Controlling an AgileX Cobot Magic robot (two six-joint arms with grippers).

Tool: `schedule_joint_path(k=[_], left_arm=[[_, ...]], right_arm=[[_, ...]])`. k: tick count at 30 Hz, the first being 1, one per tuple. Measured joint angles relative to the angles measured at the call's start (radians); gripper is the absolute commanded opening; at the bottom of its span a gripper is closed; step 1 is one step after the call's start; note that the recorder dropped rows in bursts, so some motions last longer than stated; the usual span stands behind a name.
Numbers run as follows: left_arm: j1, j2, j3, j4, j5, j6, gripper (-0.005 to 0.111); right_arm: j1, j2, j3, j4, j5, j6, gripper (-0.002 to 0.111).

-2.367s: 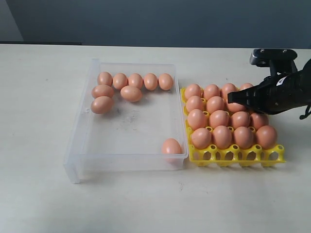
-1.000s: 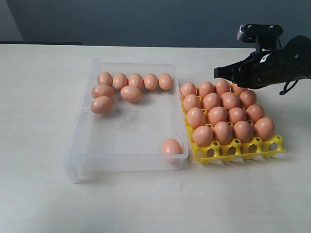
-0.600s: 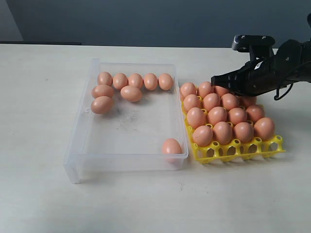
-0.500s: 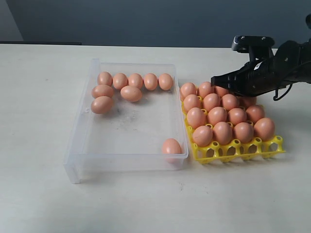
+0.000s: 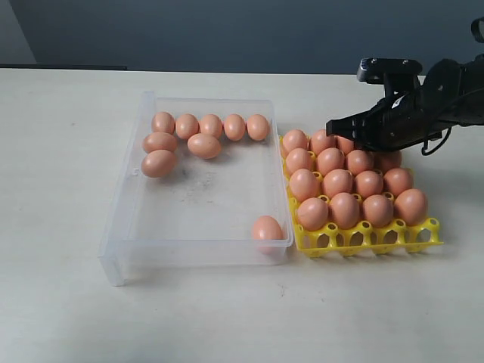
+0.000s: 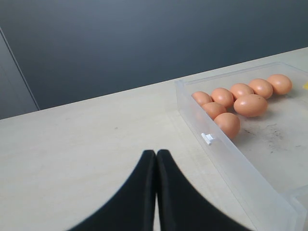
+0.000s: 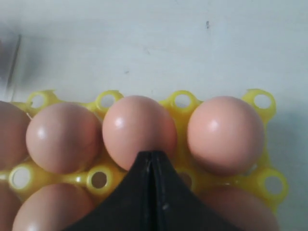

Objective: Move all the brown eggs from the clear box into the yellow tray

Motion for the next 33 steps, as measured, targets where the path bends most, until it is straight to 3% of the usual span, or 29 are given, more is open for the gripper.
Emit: schedule_joint_path(k=[14,21,33], left_arm=[[0.0,0.0,0.0,0.0,0.0,0.0,0.0],[0.0,0.0,0.0,0.0,0.0,0.0,0.0],[0.0,0.0,0.0,0.0,0.0,0.0,0.0]], right_arm=[[0.0,-0.005,-0.002,0.002,0.021,-0.023,-0.001],[0.0,-0.131,0.0,0.0,0.033,-0.034,-0.001],[0.0,-0.253,0.0,-0.04,0.349,-0.035,-0.001]])
